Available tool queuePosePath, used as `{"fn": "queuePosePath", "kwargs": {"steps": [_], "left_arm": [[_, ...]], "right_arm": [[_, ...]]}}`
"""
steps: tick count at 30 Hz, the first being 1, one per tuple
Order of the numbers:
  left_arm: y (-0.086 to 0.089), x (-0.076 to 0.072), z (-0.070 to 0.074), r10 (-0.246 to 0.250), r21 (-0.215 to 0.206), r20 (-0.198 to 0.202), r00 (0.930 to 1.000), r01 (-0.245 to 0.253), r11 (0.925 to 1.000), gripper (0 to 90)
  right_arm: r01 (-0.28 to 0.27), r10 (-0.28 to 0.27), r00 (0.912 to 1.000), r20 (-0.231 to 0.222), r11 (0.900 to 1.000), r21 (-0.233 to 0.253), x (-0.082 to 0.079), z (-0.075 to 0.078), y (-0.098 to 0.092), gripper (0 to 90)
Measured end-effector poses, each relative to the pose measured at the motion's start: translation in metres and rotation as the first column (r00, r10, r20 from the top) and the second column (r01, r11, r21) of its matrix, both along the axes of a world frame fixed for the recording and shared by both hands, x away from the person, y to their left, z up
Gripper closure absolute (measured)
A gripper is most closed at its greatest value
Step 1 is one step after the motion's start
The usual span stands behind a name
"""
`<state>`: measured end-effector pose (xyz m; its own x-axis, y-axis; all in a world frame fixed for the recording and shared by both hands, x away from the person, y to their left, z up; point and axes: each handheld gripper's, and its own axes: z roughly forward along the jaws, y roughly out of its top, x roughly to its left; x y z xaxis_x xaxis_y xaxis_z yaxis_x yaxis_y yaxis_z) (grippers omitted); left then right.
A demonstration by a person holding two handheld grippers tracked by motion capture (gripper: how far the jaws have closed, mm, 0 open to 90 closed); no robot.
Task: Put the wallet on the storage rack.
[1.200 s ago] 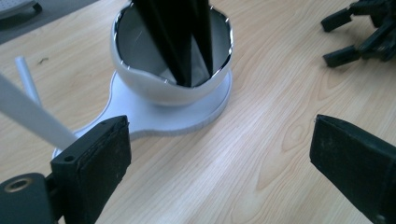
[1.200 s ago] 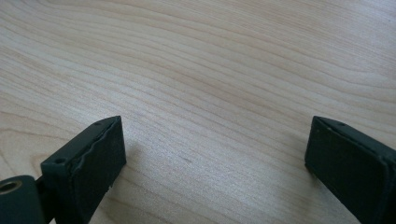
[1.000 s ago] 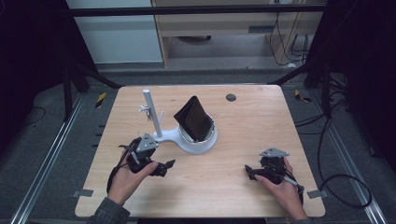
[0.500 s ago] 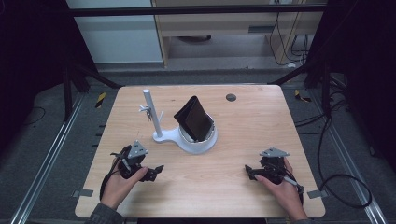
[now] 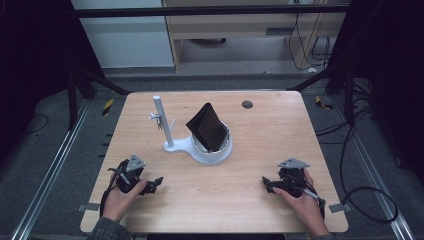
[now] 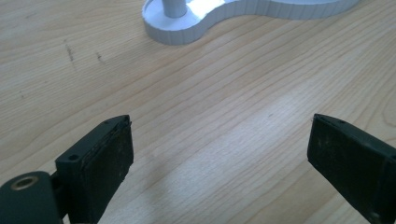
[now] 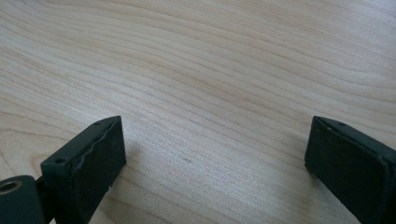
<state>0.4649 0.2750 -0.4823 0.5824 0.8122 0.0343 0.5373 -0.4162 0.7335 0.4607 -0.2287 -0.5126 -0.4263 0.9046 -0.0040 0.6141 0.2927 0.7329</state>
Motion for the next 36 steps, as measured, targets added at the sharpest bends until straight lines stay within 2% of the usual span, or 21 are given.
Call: {"fn": "queuePosePath", "kwargs": {"steps": [9, 17, 23, 25, 27, 36], "left_arm": [[0.013, 0.006, -0.011, 0.048, -0.017, -0.008, 0.9988, -0.048, 0.9987, 6.8], [0.017, 0.011, -0.021, 0.063, -0.02, -0.033, 0.9975, -0.063, 0.9978, 6.6], [0.019, 0.012, -0.025, 0.071, -0.029, -0.028, 0.9971, -0.072, 0.997, 6.1], [0.018, 0.013, -0.025, 0.072, -0.024, -0.021, 0.9972, -0.073, 0.9971, 5.9], [0.017, 0.013, -0.026, 0.067, 0.001, -0.017, 0.9976, -0.067, 0.9978, 5.8], [0.016, 0.013, -0.026, 0.082, 0.008, -0.03, 0.9961, -0.082, 0.9966, 1.2]], "right_arm": [[0.0, 0.0, 1.0, 0.0, 1.0, 0.0, 0.0, 0.0, 0.0, 5.4], [0.0, 0.0, 1.0, 0.0, 1.0, -0.001, 0.0, 0.0, 0.0, 5.4], [0.001, -0.001, 1.0, 0.0, 1.0, -0.001, 0.0, 0.0, 0.0, 5.4], [0.001, -0.001, 1.0, 0.0, 1.0, -0.001, 0.0, 0.0, 0.0, 5.3], [0.0, 0.0, 1.0, 0.0, 1.0, 0.0, 0.0, 0.0, 0.0, 5.4], [0.0, 0.0, 1.0, 0.001, 1.0, -0.001, 0.0, 0.0, 0.0, 5.4]]}}
